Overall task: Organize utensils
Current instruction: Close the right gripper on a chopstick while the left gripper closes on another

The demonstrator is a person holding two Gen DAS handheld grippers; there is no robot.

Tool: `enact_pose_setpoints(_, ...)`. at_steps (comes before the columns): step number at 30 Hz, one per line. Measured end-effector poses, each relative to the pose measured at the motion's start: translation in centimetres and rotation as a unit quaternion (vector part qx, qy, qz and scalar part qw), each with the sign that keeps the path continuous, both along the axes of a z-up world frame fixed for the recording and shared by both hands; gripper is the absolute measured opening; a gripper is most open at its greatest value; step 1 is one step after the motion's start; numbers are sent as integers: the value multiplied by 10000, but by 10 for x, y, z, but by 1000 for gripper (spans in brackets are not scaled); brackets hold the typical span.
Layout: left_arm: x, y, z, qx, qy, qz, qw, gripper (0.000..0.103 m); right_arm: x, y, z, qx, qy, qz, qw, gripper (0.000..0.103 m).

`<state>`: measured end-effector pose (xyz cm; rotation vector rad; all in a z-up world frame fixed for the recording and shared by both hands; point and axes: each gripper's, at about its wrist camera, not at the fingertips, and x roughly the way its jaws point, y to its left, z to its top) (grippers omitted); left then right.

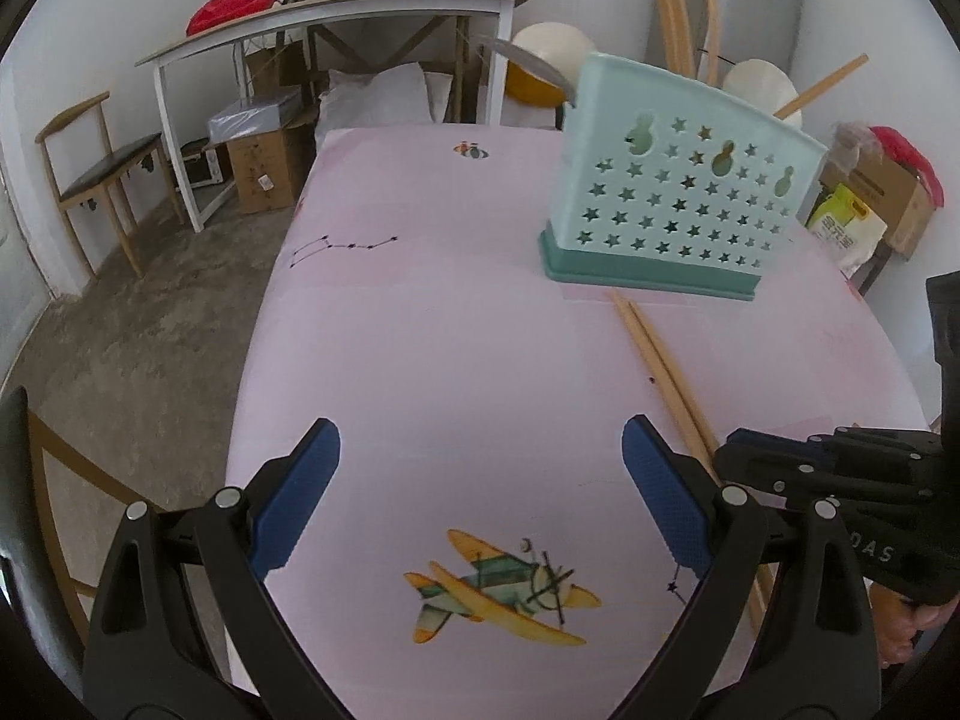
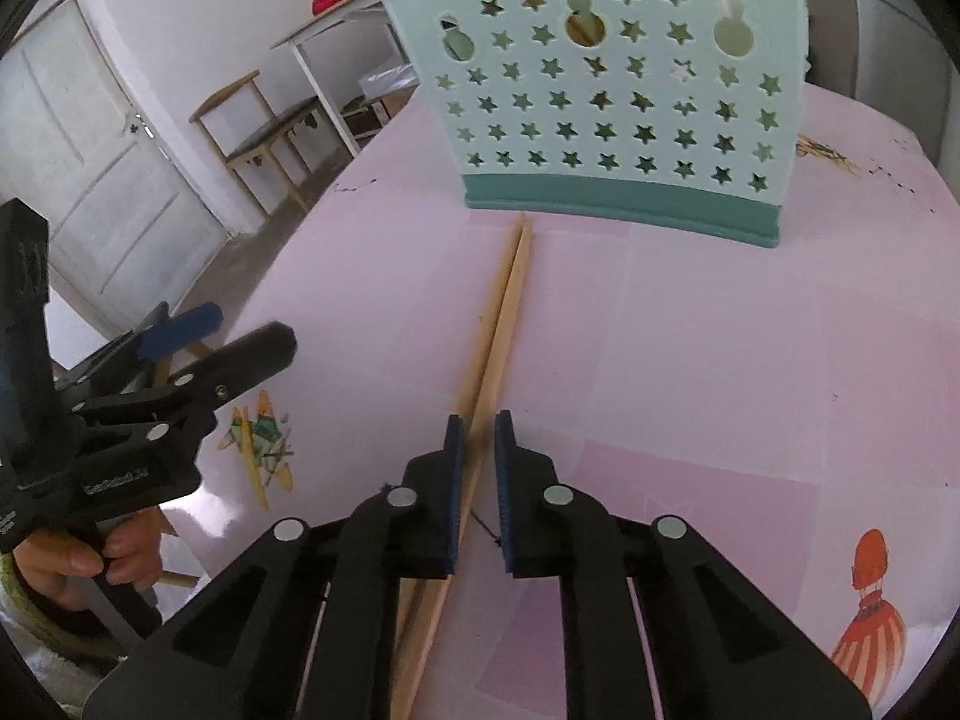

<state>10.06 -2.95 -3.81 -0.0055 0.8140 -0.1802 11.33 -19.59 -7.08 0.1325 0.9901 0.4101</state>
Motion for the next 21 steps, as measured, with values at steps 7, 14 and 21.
enact_pose_setpoints(7, 3, -31, 2, -30, 16, -578, 9983, 85, -9, -25, 3, -60, -83, -298, 9995, 6)
enact_pose_setpoints(14, 12, -65, -8, 67, 266, -1063, 9940, 61, -14, -64, 6, -58, -3, -819, 9966, 6)
enact_pose_setpoints(21, 14, -81, -19, 179, 596, -1303, 9895, 39, -18, -86, 5, 170, 93, -1052, 9943, 6)
